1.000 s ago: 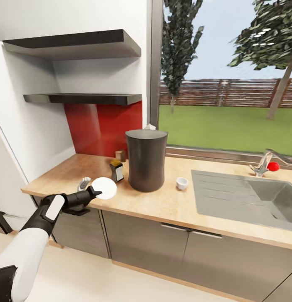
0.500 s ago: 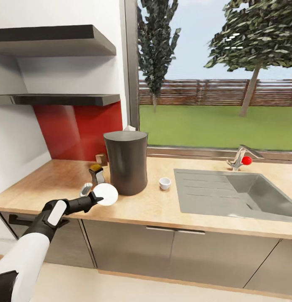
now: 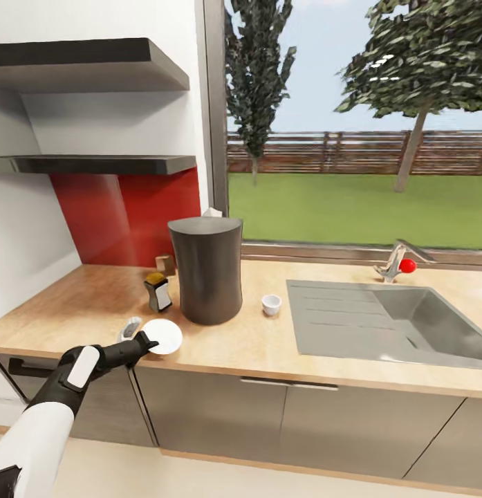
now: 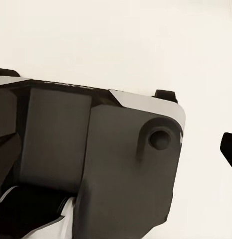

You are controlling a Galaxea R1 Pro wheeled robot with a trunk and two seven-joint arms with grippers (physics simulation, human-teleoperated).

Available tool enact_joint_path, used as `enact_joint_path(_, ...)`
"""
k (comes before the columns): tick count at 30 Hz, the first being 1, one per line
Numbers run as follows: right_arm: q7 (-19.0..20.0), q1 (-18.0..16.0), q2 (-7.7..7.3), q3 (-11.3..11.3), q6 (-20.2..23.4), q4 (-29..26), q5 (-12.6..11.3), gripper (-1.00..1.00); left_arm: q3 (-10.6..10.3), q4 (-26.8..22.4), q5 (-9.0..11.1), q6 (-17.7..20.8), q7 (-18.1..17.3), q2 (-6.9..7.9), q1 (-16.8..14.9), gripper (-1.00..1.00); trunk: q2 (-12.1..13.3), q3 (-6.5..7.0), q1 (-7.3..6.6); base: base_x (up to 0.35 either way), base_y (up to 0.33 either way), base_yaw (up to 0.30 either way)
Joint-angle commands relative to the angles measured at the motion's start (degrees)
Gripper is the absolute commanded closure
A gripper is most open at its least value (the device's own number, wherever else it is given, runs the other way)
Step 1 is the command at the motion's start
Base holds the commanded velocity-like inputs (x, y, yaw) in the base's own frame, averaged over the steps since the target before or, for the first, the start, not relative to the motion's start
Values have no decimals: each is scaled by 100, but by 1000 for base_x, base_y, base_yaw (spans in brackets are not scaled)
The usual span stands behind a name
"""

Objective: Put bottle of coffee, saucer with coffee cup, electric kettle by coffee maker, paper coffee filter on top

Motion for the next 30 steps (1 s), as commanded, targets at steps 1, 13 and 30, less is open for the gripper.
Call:
enact_joint_path(1,11,-2,-1,-2,32,-12,52,-100,25,-2,-25,34,-16,-4,-7,100,-13,-13,5,135,0,0)
enact_joint_path(13,11,-2,-1,-2,32,-12,52,-100,6,14,-71,34,-3,-22,0,100,-13,-13,5,86,0,0)
enact_joint_path(30,11,-2,-1,-2,32,-10,52,-100,15,75,-87,34,13,-31,-6,100,-13,-13,5,49,0,0)
